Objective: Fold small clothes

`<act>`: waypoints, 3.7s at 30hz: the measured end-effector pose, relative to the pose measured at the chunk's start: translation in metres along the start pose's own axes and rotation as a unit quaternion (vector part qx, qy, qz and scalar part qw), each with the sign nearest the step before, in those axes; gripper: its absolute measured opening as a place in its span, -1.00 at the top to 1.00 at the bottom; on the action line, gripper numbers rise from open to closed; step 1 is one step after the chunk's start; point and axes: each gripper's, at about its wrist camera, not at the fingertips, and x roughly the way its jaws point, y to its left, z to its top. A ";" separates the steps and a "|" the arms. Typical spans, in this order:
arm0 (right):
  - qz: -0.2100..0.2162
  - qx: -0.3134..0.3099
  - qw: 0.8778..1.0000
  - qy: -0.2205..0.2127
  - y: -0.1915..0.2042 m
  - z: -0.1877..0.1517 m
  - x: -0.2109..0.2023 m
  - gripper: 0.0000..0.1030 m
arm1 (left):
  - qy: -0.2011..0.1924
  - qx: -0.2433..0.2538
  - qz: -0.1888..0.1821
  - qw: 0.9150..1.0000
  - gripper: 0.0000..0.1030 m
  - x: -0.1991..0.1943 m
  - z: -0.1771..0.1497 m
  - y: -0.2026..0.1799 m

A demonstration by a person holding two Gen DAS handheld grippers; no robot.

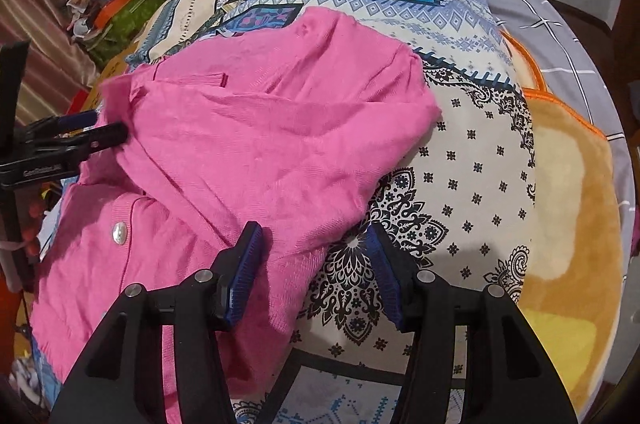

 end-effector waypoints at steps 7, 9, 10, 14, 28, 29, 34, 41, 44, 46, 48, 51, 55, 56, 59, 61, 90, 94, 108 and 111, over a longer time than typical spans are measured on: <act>-0.014 0.002 1.000 0.007 0.004 0.001 -0.004 0.03 | 0.018 -0.007 0.063 0.998 -0.83 0.000 -0.022 0.033; -0.018 0.000 1.000 0.007 0.007 0.000 -0.010 0.03 | 0.019 -0.015 0.061 0.998 -0.83 -0.003 -0.028 0.043; -0.019 -0.001 1.000 0.006 0.007 0.000 -0.013 0.03 | 0.017 -0.022 0.057 0.998 -0.83 -0.008 -0.033 0.050; -0.021 -0.003 1.000 -0.007 0.012 -0.002 -0.034 0.03 | 0.007 -0.041 0.046 0.998 -0.83 -0.027 -0.044 0.067; -0.034 -0.021 0.999 -0.032 0.029 -0.008 -0.066 -0.04 | -0.033 -0.024 0.014 0.999 -0.83 -0.070 -0.033 0.041; -0.032 -0.021 0.999 -0.032 0.030 -0.008 -0.064 -0.04 | -0.034 -0.021 0.011 0.999 -0.83 -0.069 -0.028 0.035; -0.021 -0.018 0.999 -0.030 0.030 0.001 -0.045 -0.04 | -0.030 -0.010 -0.005 0.999 -0.83 -0.055 0.000 0.007; -0.013 -0.015 1.000 -0.013 0.025 0.017 -0.007 -0.04 | -0.008 -0.001 -0.005 1.000 -0.83 -0.013 0.029 -0.020; -0.013 -0.012 1.000 -0.001 0.020 0.017 0.007 -0.04 | 0.008 -0.005 -0.003 1.000 -0.83 0.006 0.033 -0.021; -0.008 -0.010 1.000 0.001 0.017 0.014 0.012 -0.05 | 0.014 -0.007 0.005 1.000 -0.83 0.016 0.030 -0.017; -0.004 -0.004 1.000 -0.003 0.015 0.012 0.012 -0.10 | 0.017 -0.010 0.000 1.000 -0.84 0.020 0.024 -0.010; -0.001 -0.001 1.000 -0.004 0.013 0.009 0.010 -0.11 | 0.014 -0.028 -0.016 0.999 -0.86 0.018 0.013 0.007; -0.008 -0.001 1.000 -0.004 0.013 0.007 0.008 -0.17 | 0.014 -0.038 -0.013 0.999 -0.86 0.011 -0.002 0.021; -0.008 0.000 1.000 -0.004 0.013 0.006 0.008 -0.17 | 0.014 -0.038 0.000 0.999 -0.86 0.009 -0.008 0.026; -0.010 0.007 1.000 -0.003 0.012 0.005 0.006 -0.17 | 0.015 -0.037 0.011 0.999 -0.86 0.005 -0.020 0.037; -0.012 0.011 1.000 0.000 0.013 0.005 0.004 -0.18 | 0.021 -0.045 0.012 0.999 -0.86 0.003 -0.026 0.046; 0.012 0.013 1.000 -0.023 0.062 -0.065 -0.067 -0.18 | 0.011 -0.057 -0.046 0.997 -0.85 -0.090 -0.139 0.075; 0.028 0.013 0.999 -0.019 0.071 -0.077 -0.058 -0.18 | 0.020 -0.052 -0.066 0.996 -0.85 -0.092 -0.151 0.067; 0.042 0.009 0.998 -0.049 0.075 -0.083 -0.056 0.74 | 0.042 -0.091 -0.173 0.980 -0.10 -0.079 -0.157 0.051; 0.049 0.013 0.996 -0.067 0.074 -0.083 -0.066 0.75 | 0.035 -0.084 -0.186 0.978 0.44 -0.083 -0.156 0.046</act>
